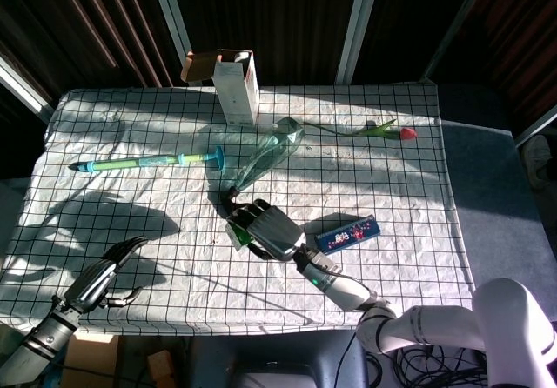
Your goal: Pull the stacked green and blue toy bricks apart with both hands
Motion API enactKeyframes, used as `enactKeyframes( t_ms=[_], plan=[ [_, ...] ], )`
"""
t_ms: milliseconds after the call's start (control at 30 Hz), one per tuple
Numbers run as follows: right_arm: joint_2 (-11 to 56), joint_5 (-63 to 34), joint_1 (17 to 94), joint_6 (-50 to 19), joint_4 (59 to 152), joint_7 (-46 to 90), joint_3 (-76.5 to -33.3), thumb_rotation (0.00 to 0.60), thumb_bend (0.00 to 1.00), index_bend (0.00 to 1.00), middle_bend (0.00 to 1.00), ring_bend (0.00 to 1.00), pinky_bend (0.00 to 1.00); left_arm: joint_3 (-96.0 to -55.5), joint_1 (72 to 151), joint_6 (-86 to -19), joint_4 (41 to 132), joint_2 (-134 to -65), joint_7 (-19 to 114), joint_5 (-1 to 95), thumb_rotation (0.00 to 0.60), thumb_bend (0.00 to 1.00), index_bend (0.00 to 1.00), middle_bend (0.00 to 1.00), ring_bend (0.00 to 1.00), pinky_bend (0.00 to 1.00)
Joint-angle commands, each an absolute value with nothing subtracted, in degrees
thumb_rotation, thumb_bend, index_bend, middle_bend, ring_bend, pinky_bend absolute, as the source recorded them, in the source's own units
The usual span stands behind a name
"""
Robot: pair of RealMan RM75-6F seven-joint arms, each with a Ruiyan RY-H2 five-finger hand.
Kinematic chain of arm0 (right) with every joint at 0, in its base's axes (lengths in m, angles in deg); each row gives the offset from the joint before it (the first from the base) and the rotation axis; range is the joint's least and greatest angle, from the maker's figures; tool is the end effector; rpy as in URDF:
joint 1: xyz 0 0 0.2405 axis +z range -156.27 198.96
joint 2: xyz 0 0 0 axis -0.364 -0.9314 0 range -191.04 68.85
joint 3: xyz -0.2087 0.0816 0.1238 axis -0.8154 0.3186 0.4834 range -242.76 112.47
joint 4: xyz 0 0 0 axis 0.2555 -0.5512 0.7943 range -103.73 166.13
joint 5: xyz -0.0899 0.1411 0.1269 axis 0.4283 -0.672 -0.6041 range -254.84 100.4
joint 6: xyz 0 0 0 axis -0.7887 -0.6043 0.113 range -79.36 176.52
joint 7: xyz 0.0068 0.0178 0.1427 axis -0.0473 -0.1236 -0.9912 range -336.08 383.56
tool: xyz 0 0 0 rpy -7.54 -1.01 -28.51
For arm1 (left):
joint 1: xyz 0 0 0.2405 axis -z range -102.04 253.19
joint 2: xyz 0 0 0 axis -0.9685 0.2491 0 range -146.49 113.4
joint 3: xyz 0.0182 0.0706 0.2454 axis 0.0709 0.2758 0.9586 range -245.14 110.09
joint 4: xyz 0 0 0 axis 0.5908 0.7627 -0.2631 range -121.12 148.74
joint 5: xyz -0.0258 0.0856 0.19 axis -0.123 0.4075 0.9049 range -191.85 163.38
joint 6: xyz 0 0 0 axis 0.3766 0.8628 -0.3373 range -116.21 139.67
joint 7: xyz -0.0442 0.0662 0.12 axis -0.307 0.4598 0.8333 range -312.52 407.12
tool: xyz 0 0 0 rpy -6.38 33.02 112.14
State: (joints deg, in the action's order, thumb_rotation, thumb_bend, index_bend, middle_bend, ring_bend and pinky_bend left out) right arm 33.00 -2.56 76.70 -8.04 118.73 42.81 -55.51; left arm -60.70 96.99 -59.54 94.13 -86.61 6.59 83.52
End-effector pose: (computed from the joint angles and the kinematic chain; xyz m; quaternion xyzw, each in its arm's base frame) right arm -0.0259 -0.3232 -0.0443 0.8046 -0.2445 0.4617 0.2822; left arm -0.2937 0.2265 0.0825 -0.6376 -0.5622 -0.4437 0.2839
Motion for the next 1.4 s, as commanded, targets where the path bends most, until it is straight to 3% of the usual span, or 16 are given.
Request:
enactKeyframes(
  t_ms=[33, 233, 467, 933, 1100, 1300, 1400],
  plan=[
    [30.22, 0.22, 75.31, -11.14, 123.15, 36.01, -52.30, 0.600, 0.44, 0.97, 0.71, 0.55, 0.25, -59.79, 99.23, -67.39, 83.05, -94.10, -23.80, 88.77, 0.600, 0.35, 0.00, 0.00, 0.00, 0.04],
    [31.89, -0.79, 75.42, -11.71, 125.54, 29.69, -49.25, 0.600, 0.44, 0.97, 0.71, 0.55, 0.26, -61.79, 101.18, -69.57, 80.46, -100.10, -37.10, 87.49, 0.600, 0.32, 0.00, 0.00, 0.00, 0.01],
    [36.72, -3.14, 77.36, -10.71, 125.18, 30.25, -47.46, 0.600, 0.44, 0.97, 0.71, 0.56, 0.28, -65.27, 102.71, -70.33, 80.86, -104.75, -41.10, 84.24, 0.600, 0.31, 0.00, 0.00, 0.00, 0.00],
    [44.12, -2.94, 78.56, -13.77, 121.54, 32.03, -45.68, 0.600, 0.44, 0.97, 0.71, 0.56, 0.28, -66.28, 104.76, -69.95, 82.69, -107.98, -36.99, 83.35, 0.600, 0.31, 0.00, 0.00, 0.00, 0.00],
    [44.67, -3.50, 78.57, -13.32, 121.31, 32.08, -45.56, 0.600, 0.44, 0.97, 0.71, 0.56, 0.28, -66.78, 104.73, -69.58, 83.25, -108.59, -36.40, 81.99, 0.600, 0.31, 0.01, 0.08, 0.00, 0.00],
    [44.89, -3.43, 78.49, -13.18, 121.27, 32.23, -45.64, 0.600, 0.44, 0.97, 0.71, 0.56, 0.28, -67.20, 104.69, -69.17, 83.76, -108.81, -36.22, 80.87, 0.600, 0.31, 0.14, 0.18, 0.00, 0.00],
    [44.88, -3.40, 78.44, -13.19, 121.23, 32.28, -45.58, 0.600, 0.44, 0.97, 0.71, 0.56, 0.28, -67.40, 104.57, -69.09, 84.10, -108.74, -36.39, 80.36, 0.600, 0.36, 0.31, 0.33, 0.01, 0.00]
  ],
)
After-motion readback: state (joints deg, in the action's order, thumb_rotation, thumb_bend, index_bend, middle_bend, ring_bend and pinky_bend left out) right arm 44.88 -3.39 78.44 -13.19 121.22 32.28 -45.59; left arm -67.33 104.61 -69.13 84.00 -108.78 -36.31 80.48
